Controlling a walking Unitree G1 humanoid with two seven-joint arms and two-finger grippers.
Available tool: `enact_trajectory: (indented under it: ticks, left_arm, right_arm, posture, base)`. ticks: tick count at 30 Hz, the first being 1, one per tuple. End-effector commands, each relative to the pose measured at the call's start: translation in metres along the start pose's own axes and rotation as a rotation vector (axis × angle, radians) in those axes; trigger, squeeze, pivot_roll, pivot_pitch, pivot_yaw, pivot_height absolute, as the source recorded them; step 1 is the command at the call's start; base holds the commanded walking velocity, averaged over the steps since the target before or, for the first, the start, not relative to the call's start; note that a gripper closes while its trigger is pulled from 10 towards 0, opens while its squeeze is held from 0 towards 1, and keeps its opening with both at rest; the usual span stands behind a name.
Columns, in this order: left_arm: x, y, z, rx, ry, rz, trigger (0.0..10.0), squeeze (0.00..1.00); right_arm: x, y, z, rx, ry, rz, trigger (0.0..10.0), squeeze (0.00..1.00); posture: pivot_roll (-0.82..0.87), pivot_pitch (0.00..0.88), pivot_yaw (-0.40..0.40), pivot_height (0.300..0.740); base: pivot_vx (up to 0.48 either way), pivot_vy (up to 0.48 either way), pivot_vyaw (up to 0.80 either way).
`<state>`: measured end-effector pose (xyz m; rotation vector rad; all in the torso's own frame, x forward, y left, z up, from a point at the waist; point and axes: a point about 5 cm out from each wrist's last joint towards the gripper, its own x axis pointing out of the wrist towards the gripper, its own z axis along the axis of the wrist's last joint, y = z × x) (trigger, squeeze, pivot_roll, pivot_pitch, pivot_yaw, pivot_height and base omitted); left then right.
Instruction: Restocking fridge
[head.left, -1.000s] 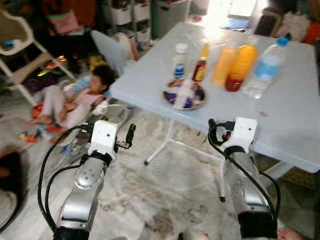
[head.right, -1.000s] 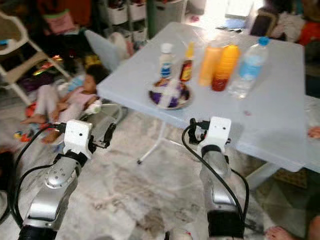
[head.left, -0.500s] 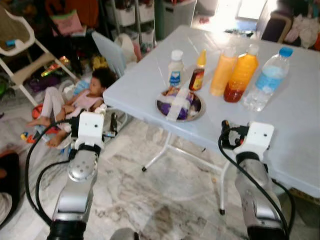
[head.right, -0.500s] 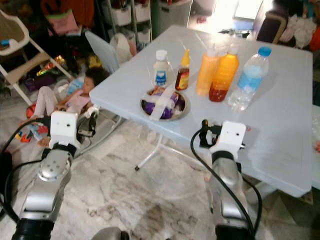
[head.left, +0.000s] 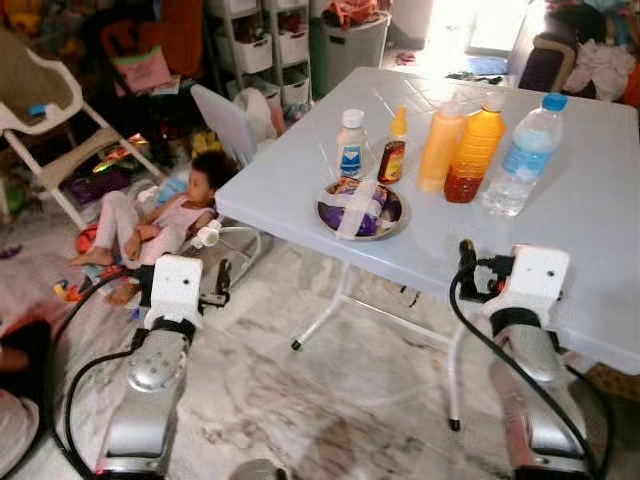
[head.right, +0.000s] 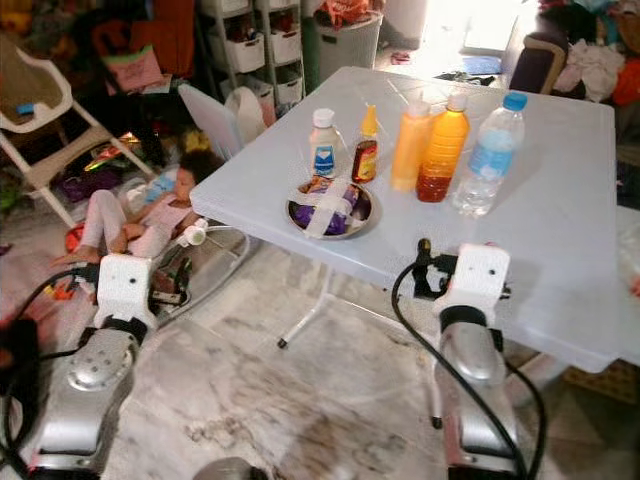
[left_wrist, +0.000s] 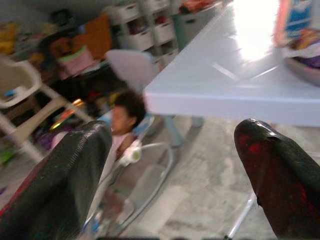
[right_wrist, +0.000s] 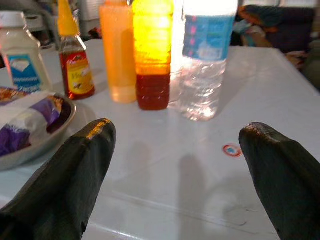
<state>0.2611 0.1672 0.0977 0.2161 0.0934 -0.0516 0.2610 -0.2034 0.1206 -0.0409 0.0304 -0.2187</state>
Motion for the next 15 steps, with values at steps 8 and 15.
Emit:
enact_trajectory:
  ticks: [8, 15]
  left_arm:
    - [-0.002, 0.006, 0.006, 0.054, -0.034, -0.027, 10.0, 0.00]
    - [-0.010, -0.001, 0.004, 0.048, -0.057, -0.067, 10.0, 0.00]
  right_arm:
    - [0.001, 0.006, 0.001, 0.017, 0.001, 0.022, 10.0, 0.00]
    - [-0.014, 0.005, -0.006, 0.008, 0.012, 0.069, 10.0, 0.00]
  posture:
    - [0.01, 0.000, 0.021, 0.740]
    - [0.00, 0.000, 0.020, 0.740]
  base:
    - [0.000, 0.440, -0.43]
    - [0.079, 0.217, 0.00]
